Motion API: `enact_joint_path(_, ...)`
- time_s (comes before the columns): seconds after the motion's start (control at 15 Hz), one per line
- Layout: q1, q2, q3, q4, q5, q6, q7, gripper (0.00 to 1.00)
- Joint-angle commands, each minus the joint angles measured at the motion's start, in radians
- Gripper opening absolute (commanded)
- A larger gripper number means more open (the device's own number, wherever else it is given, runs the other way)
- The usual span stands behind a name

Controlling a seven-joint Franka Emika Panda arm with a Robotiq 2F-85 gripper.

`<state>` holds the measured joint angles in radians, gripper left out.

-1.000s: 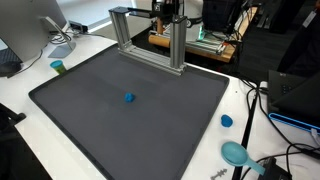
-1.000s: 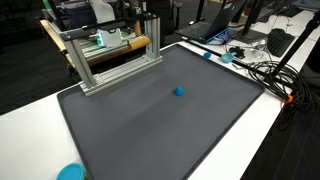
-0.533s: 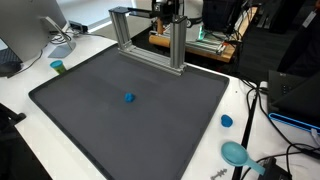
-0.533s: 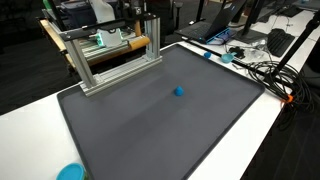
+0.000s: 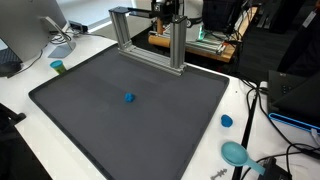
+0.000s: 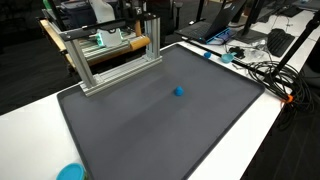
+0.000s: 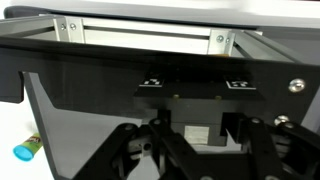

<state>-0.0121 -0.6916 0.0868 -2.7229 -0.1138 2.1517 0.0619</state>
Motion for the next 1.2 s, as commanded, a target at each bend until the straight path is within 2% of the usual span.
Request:
enact_joint_path(0.0, 0.056, 0.015, -0.035, 0.018, 0.009, -0.030, -0.117, 0.32)
enact_joint_path(0.07, 0.067, 0.012, -0.042, 0.021, 0.008, -0.034, -0.157, 0.30)
enact_joint_path(0.4, 0.060, 0.010, -0.035, 0.029, 0.004, -0.037, -0.155, 0.22)
enact_joint_path(0.53, 0.064, 0.006, -0.041, 0.028, 0.004, -0.040, -0.169, 0.22)
enact_joint_path(0.73, 0.075, 0.008, -0.062, 0.036, 0.012, -0.058, -0.213, 0.22)
enact_joint_path(0.87, 0.098, -0.001, -0.106, 0.046, 0.044, -0.050, -0.277, 0.22)
enact_joint_path(0.93, 0.093, -0.008, -0.116, 0.049, 0.052, -0.029, -0.273, 0.22)
enact_joint_path(1.0, 0.053, -0.025, -0.096, 0.039, 0.042, 0.046, -0.179, 0.22)
enact_joint_path(1.13, 0.046, -0.021, -0.097, 0.058, 0.048, 0.076, -0.148, 0.22)
